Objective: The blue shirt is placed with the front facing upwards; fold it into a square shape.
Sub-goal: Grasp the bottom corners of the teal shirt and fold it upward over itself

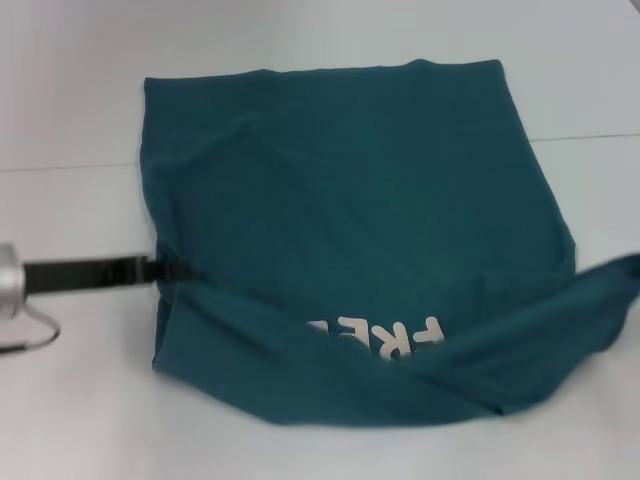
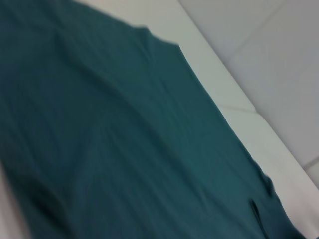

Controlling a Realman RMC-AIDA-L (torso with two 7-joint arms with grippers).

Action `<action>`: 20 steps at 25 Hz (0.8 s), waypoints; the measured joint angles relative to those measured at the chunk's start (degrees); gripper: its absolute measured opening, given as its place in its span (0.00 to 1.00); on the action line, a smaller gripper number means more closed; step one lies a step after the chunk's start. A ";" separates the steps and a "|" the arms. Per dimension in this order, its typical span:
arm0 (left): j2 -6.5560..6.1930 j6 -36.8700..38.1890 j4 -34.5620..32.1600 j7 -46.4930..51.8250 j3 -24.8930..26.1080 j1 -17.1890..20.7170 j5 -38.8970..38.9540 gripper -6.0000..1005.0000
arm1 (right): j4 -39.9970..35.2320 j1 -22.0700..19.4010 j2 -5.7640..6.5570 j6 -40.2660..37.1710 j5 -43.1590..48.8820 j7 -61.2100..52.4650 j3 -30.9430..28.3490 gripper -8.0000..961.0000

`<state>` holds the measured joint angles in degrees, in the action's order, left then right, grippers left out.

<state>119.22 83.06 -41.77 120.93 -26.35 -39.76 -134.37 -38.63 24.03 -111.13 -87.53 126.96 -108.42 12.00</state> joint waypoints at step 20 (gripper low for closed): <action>-2.46 -26.87 4.33 0.18 -0.11 -11.63 7.85 0.00 | 0.20 17.58 3.84 20.42 0.21 -10.32 14.73 0.01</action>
<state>116.76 56.18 -37.45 121.11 -26.46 -51.39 -126.53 -38.43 41.61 -107.29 -67.11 127.17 -118.74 26.73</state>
